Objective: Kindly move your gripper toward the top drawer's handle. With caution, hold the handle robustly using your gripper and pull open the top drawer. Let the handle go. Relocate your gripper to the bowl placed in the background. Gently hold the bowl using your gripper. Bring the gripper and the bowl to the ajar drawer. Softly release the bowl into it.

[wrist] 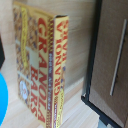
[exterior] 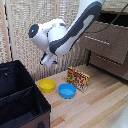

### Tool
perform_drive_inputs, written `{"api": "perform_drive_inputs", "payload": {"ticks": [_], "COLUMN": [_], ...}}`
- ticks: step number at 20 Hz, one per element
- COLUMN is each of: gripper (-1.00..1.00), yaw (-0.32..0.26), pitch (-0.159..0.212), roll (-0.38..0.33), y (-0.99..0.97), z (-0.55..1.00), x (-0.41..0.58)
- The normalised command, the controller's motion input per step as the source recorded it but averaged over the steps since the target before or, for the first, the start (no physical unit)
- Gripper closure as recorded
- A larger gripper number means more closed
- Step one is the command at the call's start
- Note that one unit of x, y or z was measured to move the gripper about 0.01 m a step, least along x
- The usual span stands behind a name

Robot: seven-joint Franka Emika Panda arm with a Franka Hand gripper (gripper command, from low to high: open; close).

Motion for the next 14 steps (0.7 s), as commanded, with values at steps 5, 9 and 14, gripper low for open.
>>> {"api": "perform_drive_inputs", "payload": {"ticks": [5,9,14], "gripper": [-1.0,-1.0,-1.0], "yaw": [-0.183,-0.273,-0.28], "pitch": [0.072,-0.077,-0.164], "roll": [0.178,0.179,0.204], "y": [0.27,0.21,0.11], "z": [-0.1,-0.04,-0.01], "x": [0.082,0.0,0.0]}}
